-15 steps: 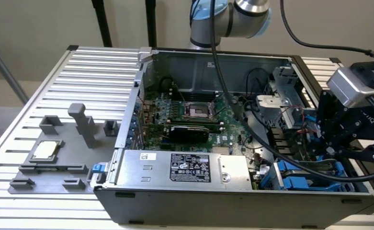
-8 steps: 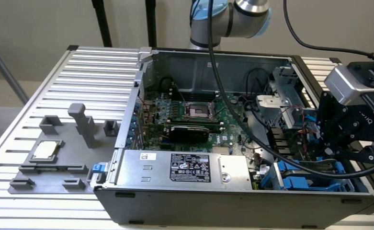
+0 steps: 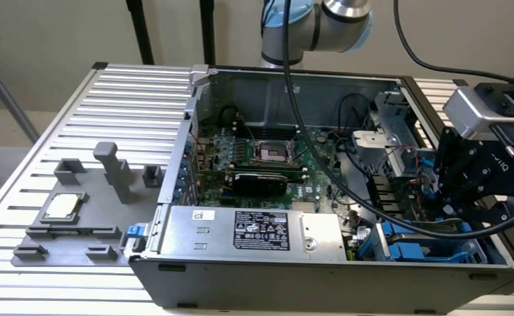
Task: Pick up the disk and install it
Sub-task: 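Insert the first disk wire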
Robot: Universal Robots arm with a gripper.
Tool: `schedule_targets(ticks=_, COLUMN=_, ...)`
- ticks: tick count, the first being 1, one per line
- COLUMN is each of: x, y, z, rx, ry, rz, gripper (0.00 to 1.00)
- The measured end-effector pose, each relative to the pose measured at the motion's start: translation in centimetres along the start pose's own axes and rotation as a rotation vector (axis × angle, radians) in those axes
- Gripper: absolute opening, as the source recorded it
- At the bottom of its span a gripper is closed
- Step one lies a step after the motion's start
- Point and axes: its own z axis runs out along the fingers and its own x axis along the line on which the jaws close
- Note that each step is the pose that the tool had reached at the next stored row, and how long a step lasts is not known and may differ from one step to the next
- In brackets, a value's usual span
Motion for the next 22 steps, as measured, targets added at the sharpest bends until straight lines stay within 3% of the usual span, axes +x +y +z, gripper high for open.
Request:
schedule_targets(ticks=11, x=0.07, y=-0.01, z=0.14, rx=0.0006, ry=0.023, rz=0.087, gripper=0.17)
schedule_targets(ticks=18, x=0.37, y=-0.01, z=0.14, rx=-0.0083, ry=0.0282, rz=0.124, gripper=0.17)
schedule_targets(ticks=22, x=0.88, y=-0.01, z=0.23, rx=-0.0108, ry=0.0277, rz=0.13, gripper=0.17)
